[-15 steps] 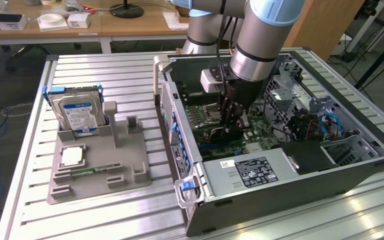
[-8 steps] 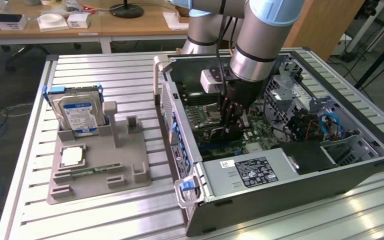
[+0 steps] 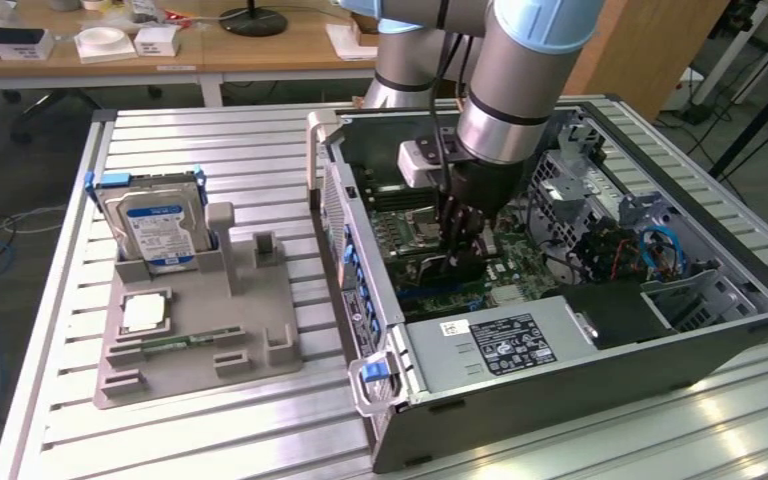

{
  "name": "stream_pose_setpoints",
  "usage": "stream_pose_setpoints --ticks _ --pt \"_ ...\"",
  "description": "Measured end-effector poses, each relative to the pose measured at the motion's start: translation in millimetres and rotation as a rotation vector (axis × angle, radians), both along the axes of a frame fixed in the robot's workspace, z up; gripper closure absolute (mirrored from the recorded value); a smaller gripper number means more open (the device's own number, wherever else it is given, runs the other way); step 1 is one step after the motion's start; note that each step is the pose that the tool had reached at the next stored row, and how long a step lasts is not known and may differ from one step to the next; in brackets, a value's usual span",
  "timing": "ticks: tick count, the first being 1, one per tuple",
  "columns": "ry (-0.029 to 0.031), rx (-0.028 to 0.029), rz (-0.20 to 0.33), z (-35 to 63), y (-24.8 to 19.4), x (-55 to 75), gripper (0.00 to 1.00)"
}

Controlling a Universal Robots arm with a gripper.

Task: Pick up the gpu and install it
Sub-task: 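Insert the gpu into the slot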

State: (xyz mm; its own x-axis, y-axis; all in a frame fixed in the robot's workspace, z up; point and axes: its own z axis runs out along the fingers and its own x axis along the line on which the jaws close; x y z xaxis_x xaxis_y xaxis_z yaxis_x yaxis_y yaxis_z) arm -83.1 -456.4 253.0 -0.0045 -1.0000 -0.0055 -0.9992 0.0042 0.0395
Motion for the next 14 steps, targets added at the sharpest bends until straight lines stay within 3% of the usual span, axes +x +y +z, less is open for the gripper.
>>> stream_pose_setpoints --ticks 14 --pt "-0.0005 0.0001 0.000 -0.6 0.0 1.2 0.74"
